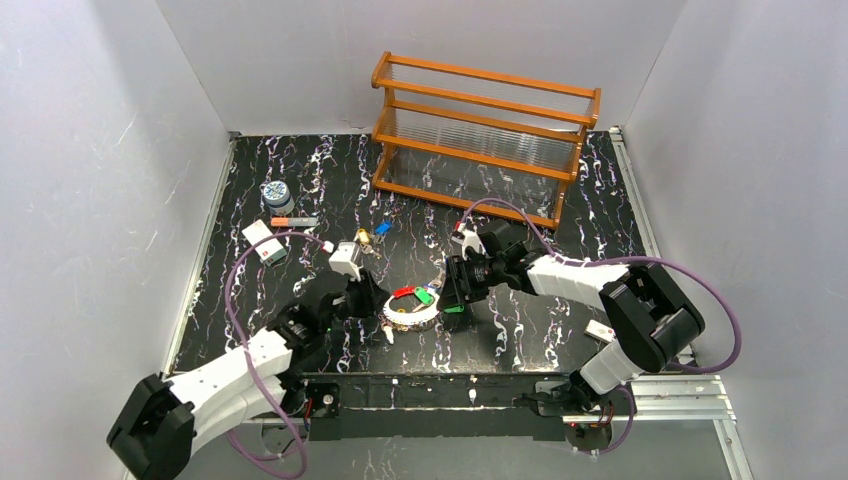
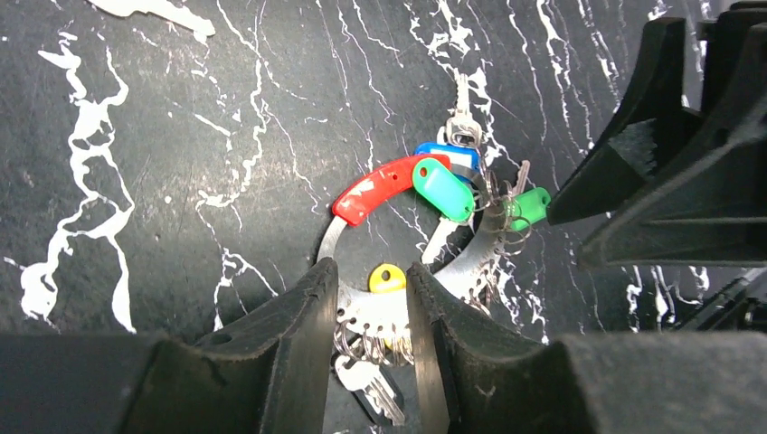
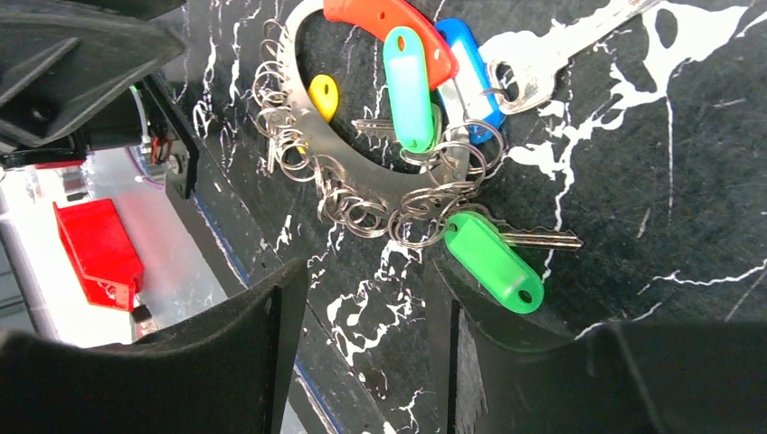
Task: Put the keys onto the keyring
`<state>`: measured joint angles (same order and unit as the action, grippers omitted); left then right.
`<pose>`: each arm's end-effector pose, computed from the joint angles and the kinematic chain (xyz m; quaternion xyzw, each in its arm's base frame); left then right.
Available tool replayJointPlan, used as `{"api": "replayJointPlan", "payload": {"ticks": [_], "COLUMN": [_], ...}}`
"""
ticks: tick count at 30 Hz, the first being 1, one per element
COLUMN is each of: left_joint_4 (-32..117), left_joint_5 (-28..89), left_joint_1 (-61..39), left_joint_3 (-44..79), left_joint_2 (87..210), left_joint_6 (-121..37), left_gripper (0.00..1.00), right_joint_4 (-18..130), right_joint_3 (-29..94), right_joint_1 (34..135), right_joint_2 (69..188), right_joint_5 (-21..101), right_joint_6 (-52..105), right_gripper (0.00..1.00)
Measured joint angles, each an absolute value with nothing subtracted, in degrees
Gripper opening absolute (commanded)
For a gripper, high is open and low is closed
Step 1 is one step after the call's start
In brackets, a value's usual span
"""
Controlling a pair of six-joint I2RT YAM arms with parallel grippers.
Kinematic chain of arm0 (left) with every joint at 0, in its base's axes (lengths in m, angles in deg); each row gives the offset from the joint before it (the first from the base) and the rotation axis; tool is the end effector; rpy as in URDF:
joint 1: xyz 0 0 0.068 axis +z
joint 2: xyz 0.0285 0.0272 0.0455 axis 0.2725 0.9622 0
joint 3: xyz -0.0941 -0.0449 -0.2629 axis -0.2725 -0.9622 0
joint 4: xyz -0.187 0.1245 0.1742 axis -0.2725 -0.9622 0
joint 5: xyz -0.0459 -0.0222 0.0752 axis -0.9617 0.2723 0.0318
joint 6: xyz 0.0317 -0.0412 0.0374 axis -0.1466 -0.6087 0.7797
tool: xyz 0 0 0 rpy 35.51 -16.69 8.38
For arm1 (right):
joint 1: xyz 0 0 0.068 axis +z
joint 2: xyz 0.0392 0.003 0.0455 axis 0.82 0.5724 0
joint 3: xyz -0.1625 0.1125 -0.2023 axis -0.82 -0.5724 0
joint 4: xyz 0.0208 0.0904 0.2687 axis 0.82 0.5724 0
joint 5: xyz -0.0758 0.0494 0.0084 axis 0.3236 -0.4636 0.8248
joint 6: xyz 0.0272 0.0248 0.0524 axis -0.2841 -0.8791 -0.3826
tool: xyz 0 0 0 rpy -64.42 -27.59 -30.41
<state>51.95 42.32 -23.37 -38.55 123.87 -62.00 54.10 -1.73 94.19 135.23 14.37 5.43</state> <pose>0.1695 -0.1340 0.1767 0.0361 0.8294 -0.3020 0.4685 0.2304 0.2220 0.1513 -0.1953 0.8722 0.4196 0.1582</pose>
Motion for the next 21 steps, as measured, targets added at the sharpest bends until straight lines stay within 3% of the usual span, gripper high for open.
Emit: {"api": "replayJointPlan", "payload": {"ticks": [9, 21], "left_joint_4": [53.90, 62.71], "left_joint_5": [43.26, 38.17], "left_joint_1": [-23.35, -23.32], "left_joint_3": [-44.19, -47.93], "left_joint_2": [113.24, 118.07], "left_joint_6": [-68.61, -74.35], "left_gripper": [0.31, 0.73], "right_joint_4": [60.72, 62.71], "right_joint_3": [1.74, 3.30], "right_joint_1": [94.54, 95.83], "right_joint_2": [135.23, 135.25], "right_joint_5": [18.48, 20.34], "right_joint_6": [8.71, 9.36], "right_gripper": [0.58, 0.53]}}
